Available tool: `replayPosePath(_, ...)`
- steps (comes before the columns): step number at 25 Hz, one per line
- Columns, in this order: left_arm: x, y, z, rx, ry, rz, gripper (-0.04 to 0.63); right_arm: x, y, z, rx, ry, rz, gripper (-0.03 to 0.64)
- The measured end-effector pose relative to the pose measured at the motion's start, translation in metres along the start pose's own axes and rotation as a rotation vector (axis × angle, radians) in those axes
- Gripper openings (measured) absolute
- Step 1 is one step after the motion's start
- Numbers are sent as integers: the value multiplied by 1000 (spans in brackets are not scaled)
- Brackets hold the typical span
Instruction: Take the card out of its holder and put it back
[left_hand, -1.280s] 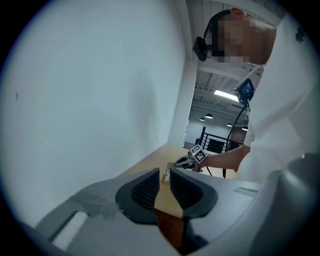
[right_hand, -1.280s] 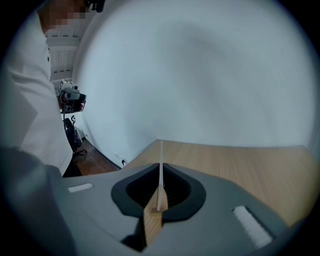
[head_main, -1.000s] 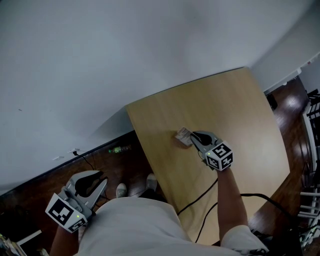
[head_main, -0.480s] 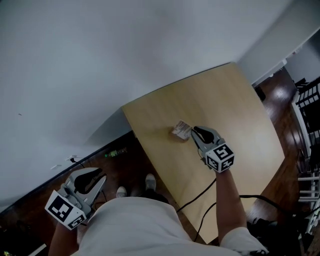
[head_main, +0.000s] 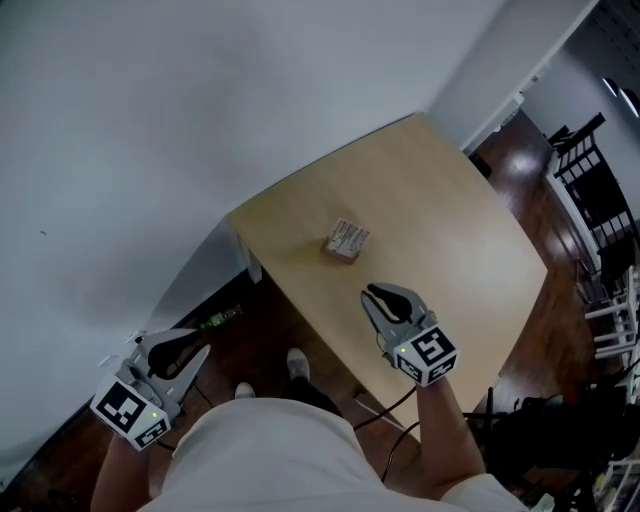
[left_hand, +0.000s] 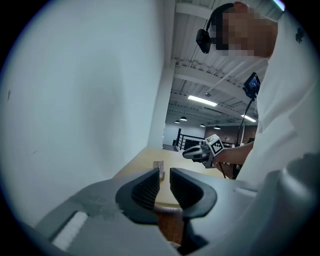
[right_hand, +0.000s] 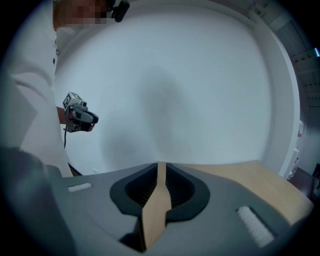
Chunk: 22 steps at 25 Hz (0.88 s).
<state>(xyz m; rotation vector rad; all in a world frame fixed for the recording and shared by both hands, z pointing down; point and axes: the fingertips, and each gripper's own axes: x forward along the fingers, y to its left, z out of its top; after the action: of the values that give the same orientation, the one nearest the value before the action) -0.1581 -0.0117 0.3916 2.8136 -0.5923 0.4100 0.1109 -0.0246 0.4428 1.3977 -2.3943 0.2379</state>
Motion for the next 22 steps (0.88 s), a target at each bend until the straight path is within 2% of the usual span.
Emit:
replayPosePath(6,-17,-19,-12,26,-6,-74,72,-49,82,-1,23,-14,-29,53)
replayPosePath(11,-28,-35,-23,39,-4,-132,72,-83,133,-8,57,-23,-64,67)
replayPosePath(22,-45,-58,-35,57,-7,-194,72,-120,193,-5,82,-41,-124,61)
